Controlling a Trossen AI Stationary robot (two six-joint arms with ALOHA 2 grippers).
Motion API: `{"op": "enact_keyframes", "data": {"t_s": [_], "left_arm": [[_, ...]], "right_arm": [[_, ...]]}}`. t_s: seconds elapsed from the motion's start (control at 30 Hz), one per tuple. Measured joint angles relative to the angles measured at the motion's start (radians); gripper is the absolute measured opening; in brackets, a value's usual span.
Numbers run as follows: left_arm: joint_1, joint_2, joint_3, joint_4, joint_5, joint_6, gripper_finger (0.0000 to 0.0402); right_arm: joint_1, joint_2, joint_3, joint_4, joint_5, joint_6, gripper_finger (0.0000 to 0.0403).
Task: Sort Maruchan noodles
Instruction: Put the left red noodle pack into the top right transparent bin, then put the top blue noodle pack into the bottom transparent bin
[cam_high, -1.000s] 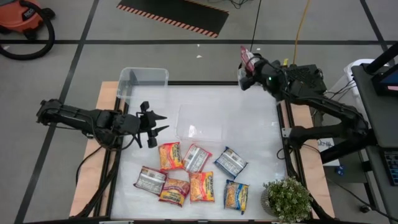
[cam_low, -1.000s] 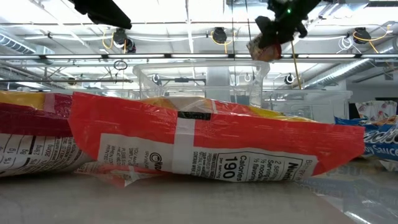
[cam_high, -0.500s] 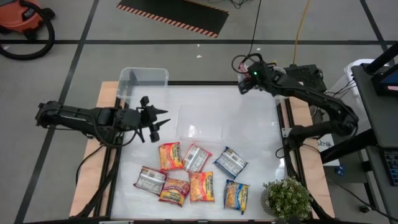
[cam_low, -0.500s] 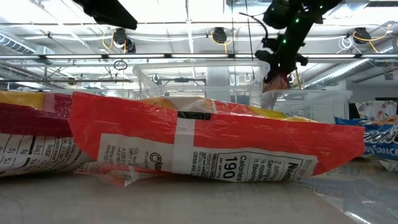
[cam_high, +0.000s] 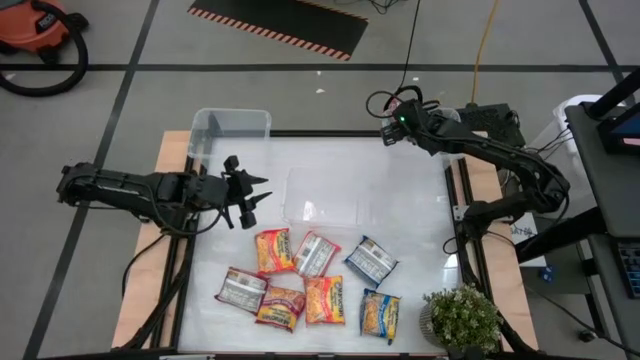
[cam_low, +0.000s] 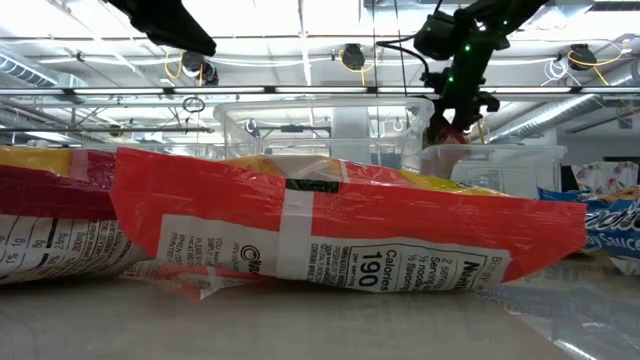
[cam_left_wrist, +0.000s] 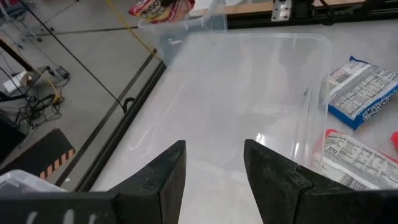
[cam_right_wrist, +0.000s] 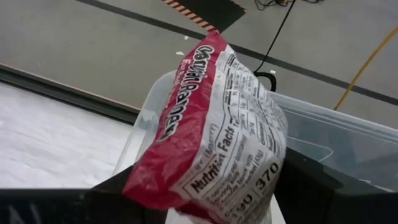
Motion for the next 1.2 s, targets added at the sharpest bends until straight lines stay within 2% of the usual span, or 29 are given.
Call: {"op": "enact_keyframes", "data": {"t_s": [0.2, 0.43, 0.8, 0.97, 1.2], "left_arm": [[-0.001, 0.000, 0.000, -0.031, 0.001, -0.047, 0.0168], [-0.030, 0.000, 0.000, -0.040, 0.001, -0.071, 0.0168], [-0.071, 0.000, 0.000, -0.040, 0.001, -0.074, 0.0168], [-0.077, 0.000, 0.000, -0.045, 0.001, -0.073, 0.0168], [-0.077, 0.000, 0.000, -0.045, 0.050, -0.073, 0.0168]], "right_arm": [[0.011, -0.001, 0.000, -0.003, 0.003, -0.003, 0.0248], [0.021, -0.031, 0.000, -0.034, 0.076, -0.006, 0.0251], [0.057, -0.091, 0.000, -0.059, 0.074, -0.010, 0.0251], [0.169, -0.161, 0.000, -0.061, 0.067, 0.016, 0.0251], [0.421, -0.222, 0.000, -0.062, 0.050, 0.135, 0.0251]]}}
